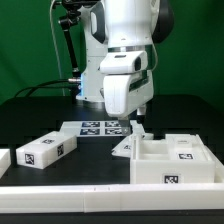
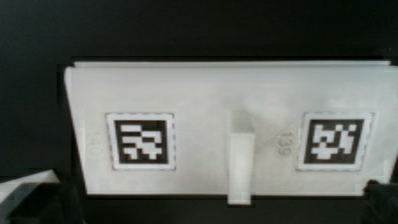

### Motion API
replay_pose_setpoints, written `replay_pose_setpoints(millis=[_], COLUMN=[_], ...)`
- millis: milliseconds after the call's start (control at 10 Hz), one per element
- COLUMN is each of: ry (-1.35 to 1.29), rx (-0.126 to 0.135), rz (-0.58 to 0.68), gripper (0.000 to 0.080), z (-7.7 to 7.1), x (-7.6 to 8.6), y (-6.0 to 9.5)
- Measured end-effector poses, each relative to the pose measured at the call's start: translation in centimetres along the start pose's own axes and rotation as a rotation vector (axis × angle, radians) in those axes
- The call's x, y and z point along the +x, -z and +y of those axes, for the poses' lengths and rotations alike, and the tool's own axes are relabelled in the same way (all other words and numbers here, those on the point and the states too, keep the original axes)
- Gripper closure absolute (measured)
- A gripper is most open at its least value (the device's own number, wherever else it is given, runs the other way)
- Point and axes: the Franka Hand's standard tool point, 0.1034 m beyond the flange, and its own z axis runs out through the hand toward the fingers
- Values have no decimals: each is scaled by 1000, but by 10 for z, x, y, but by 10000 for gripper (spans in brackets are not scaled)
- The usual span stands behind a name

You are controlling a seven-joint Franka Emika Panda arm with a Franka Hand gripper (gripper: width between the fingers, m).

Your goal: Assemble cabinet

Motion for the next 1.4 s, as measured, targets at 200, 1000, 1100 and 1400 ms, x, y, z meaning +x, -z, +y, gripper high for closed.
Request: replay_pose_setpoints(millis=[200, 1000, 1100, 1400], ry=[-3, -11, -12, -10], rx=[13, 44, 45, 48], rz=[-2, -4, -5, -5], gripper=[3, 269, 418, 596], z=[-4, -12, -13, -14], x=[0, -5, -5, -4], y=[-6, -25, -26, -27])
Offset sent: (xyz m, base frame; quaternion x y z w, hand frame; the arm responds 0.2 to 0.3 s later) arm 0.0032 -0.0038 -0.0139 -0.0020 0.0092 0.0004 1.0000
